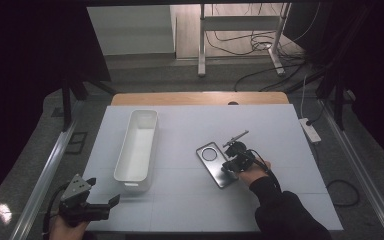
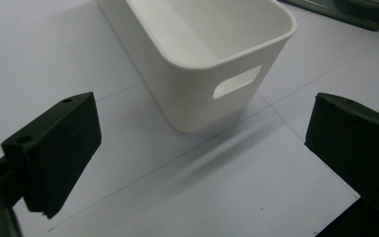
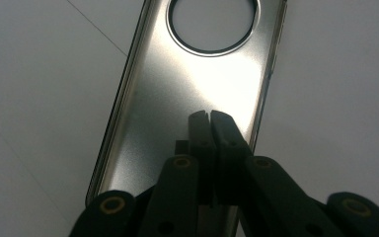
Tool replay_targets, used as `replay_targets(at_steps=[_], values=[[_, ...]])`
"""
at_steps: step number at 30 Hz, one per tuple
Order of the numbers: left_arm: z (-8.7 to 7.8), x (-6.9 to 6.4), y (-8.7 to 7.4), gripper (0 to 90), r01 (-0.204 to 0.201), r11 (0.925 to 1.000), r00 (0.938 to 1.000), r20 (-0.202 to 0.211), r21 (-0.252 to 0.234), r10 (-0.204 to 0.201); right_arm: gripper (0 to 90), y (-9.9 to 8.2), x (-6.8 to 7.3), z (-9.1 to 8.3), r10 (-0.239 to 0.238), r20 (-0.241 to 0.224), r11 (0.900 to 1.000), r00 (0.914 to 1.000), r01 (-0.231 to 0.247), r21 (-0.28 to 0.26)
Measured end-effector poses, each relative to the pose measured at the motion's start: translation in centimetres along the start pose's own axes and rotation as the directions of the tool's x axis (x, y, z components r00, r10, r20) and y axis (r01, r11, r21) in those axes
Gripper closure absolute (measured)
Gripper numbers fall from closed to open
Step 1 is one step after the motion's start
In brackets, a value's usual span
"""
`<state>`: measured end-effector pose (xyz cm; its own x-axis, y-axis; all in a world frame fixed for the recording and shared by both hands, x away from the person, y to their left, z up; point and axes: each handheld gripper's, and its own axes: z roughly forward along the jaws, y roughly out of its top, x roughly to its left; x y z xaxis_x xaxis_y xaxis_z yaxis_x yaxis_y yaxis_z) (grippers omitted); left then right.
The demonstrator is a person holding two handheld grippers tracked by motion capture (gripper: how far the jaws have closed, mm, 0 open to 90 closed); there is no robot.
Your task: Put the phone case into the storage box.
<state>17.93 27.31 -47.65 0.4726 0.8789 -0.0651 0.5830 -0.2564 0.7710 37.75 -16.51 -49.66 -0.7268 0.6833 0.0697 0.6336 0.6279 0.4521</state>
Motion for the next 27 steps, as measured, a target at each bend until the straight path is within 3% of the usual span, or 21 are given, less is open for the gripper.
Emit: replay_targets(at_steps=[4,5,11,16,20,23,27], values=[[0.0,0.0,0.0,1.3,0.002,1.0000,1.0000,0.001,0.000,-0.002,79.8,0.1,0.0,-0.2,0.001,0.006,1.0000,1.0000,-0.001,-0.008],[0.0,0.0,0.0,1.3,0.001,1.0000,1.0000,0.000,0.000,-0.001,72.3,0.2,0.0,-0.3,-0.001,0.028,0.9999,0.9996,0.001,-0.015],[0.0,0.0,0.0,1.3,0.002,1.0000,1.0000,0.000,0.000,-0.002,56.9,0.2,-0.1,-0.4,0.006,0.062,0.9996,0.9981,-0.004,-0.029],[0.0,0.0,0.0,1.3,0.002,1.0000,1.0000,0.000,0.000,-0.002,30.6,0.2,-0.6,-0.1,0.032,0.078,0.9990,0.9964,-0.030,-0.033],[0.0,0.0,0.0,1.3,0.003,1.0000,1.0000,0.000,-0.001,-0.003,16.7,0.1,-1.0,0.3,0.052,0.105,0.9985,0.9932,-0.049,-0.023],[0.0,0.0,0.0,1.3,0.002,1.0000,1.0000,0.000,0.000,-0.002,17.7,0.0,-1.3,0.6,0.063,0.117,0.9980,0.9911,-0.062,-0.014],[0.0,0.0,0.0,1.3,0.003,1.0000,1.0000,0.001,0.000,-0.003,37.7,0.0,-1.4,0.5,0.057,0.100,0.9984,0.9934,-0.056,-0.010]])
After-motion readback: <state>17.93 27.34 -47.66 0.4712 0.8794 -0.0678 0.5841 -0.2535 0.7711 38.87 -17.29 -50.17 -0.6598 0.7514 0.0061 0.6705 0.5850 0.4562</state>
